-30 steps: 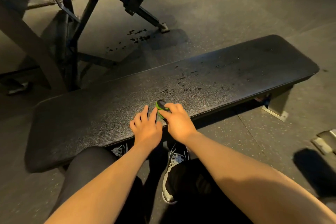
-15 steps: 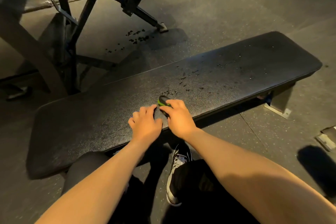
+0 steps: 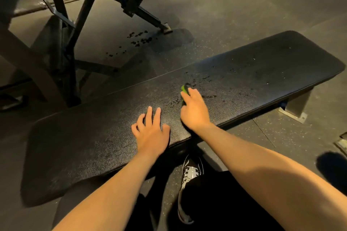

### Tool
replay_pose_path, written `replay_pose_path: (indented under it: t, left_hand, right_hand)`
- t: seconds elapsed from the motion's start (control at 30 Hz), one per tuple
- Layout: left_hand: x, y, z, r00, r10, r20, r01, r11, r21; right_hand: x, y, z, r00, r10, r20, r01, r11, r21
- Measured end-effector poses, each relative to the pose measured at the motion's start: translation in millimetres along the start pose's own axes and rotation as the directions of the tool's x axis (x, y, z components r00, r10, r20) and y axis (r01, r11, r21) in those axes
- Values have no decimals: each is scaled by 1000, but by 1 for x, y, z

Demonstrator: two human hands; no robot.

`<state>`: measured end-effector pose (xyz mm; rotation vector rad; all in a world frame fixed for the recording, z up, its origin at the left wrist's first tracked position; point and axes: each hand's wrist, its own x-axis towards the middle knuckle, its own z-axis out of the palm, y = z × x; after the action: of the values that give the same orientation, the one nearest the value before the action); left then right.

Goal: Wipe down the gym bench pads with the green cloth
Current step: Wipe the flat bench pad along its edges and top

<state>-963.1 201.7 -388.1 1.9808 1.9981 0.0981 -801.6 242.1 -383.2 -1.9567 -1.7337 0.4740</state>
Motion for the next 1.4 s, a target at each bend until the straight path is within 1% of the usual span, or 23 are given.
replay_pose_path:
  t: [0.1, 0.13, 0.2, 0.27, 0.37, 0.43, 0.5, 0.53, 0.6, 0.63, 0.7, 0.77, 0.83, 0.9, 0.97, 1.03, 1.07, 1.1, 1.17, 1.23, 1.27, 1.33, 1.4]
  left_hand:
    - [0, -1, 0, 1000, -7, 2, 7, 1000, 11]
    - [1, -1, 0, 1000, -10, -2, 10, 1000, 13]
    - [2, 1, 2, 1000, -11, -13, 11, 1000, 13]
    - [1, 1, 2, 1000, -7, -20, 8, 1000, 13]
    - [1, 0, 2, 1000, 2, -10, -2, 1000, 13]
    - [1, 0, 2, 1000, 4, -10, -4, 1000, 8]
    - [1, 0, 2, 1000, 3, -14, -3, 1000, 10]
    - [1, 1, 3, 1000, 2, -15, -2, 1000, 15]
    - [2, 1, 3, 1000, -6, -16, 6, 1000, 21]
    - [2, 1, 3, 1000, -9, -18, 9, 1000, 24]
    - [2, 2, 3, 1000, -10, -23, 11, 999, 36]
    - [2, 2, 3, 999, -11, -32, 12, 999, 35]
    - [2, 3, 2, 999, -15, -29, 15, 1000, 23]
    - [2, 3, 1, 1000, -18, -13, 18, 1000, 1]
    - [2, 4, 0, 1000, -27, 3, 27, 999, -23]
    - [5, 4, -3, 1000, -30, 4, 30, 999, -40]
    - [9, 4, -6, 1000, -28, -10, 27, 998, -53]
    - [14, 3, -9, 999, -24, -30, 22, 997, -69]
    - [26, 0, -15, 998, -3, -69, -2, 997, -76]
    - [41, -5, -19, 995, -3, -96, -1, 999, -42]
    - [47, -7, -20, 995, -22, -96, 18, 999, -36]
    - [60, -11, -21, 995, -68, -78, 65, 997, -45]
    - [66, -16, -19, 996, -67, -53, 65, 997, -36]
  right_hand:
    - [-8, -21, 8, 939, -277, 203, 267, 961, 75]
    - [-8, -22, 9, 907, -329, 262, 313, 944, 100]
    - [-3, -12, 6, 890, -364, 276, 342, 931, 126]
    - [8, 6, 0, 929, -308, 206, 294, 951, 93]
    - [29, 37, -14, 998, -61, 16, 61, 997, 37]
    - [38, 47, -21, 993, 112, -30, -112, 994, 22]
    - [37, 40, -20, 982, 183, -41, -183, 983, 8]
    - [33, 31, -18, 986, 158, -58, -157, 987, 12]
    - [21, 13, -10, 999, 8, -46, -6, 999, 40]
    - [14, 4, -5, 995, -101, 7, 100, 993, 58]
    - [4, -9, 7, 943, -287, 167, 278, 958, 74]
    - [5, -8, 15, 894, -366, 259, 358, 930, 76]
    - [13, -1, 11, 887, -378, 266, 377, 925, 55]
    - [25, 7, 4, 929, -318, 191, 317, 948, 33]
    - [40, 14, -4, 993, -88, 77, 83, 995, 58]
    - [49, 11, -3, 989, 144, 10, -145, 987, 67]
    - [50, 4, 1, 984, 176, -10, -175, 983, 59]
    - [50, -3, 7, 987, 160, -7, -160, 986, 58]
    - [46, -18, 21, 998, 8, 56, -13, 996, 93]
    - [42, -30, 33, 964, -196, 178, 177, 977, 122]
    - [42, -31, 34, 940, -259, 223, 234, 963, 129]
    - [53, -24, 32, 917, -317, 242, 298, 948, 110]
    - [70, -12, 30, 928, -312, 202, 305, 950, 66]
